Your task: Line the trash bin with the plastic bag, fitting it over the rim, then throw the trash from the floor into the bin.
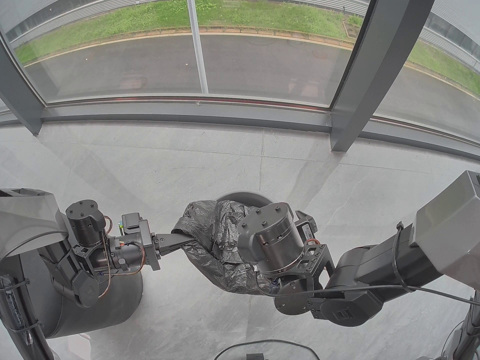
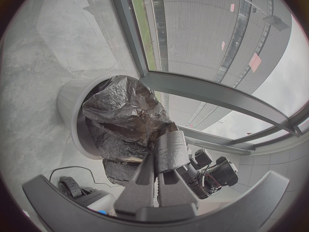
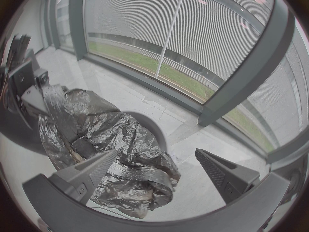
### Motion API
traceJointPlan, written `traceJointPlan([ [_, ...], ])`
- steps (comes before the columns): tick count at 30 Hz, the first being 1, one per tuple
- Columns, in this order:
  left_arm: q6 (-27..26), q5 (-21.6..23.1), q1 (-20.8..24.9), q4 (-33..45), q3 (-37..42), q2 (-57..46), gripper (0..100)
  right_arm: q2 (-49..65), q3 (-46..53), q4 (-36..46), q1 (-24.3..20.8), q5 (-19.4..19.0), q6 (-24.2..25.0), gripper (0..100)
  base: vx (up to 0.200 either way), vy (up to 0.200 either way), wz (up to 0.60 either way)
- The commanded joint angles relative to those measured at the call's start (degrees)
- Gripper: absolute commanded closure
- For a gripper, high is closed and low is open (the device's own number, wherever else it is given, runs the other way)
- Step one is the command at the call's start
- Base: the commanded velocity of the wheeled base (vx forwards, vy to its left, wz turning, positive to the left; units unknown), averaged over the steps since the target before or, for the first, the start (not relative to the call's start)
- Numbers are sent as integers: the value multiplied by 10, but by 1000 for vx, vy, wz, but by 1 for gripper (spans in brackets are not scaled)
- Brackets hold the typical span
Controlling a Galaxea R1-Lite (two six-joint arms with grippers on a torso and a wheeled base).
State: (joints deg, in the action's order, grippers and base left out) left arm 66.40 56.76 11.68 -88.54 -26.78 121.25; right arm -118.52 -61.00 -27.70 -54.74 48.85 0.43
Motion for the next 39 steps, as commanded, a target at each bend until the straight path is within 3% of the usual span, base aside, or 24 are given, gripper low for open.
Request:
traceJointPlan([
  [1, 0, 0, 0, -3, 4, -2, 100, -14, -6, 2, -26, -2, 65, 0, 0, 0, 0],
  [8, 0, 0, 0, -3, 5, -2, 100, -79, -9, 7, -49, -14, 242, 0, 0, 0, 0],
  [14, 0, 0, -1, -3, 5, -2, 100, -94, -13, 7, -50, -57, 338, 0, 0, 0, 0],
  [18, 0, 0, -1, -3, 5, -2, 100, -92, -22, 5, -37, -82, 369, 0, 0, 0, 0],
  [32, 0, 0, -1, -3, 8, -3, 100, -92, -3, 8, -27, -82, 433, 0, 0, 0, 0],
  [39, 0, 1, 0, -3, 9, -3, 100, -109, -4, 4, -17, -83, 438, 0, 0, 0, 0],
])
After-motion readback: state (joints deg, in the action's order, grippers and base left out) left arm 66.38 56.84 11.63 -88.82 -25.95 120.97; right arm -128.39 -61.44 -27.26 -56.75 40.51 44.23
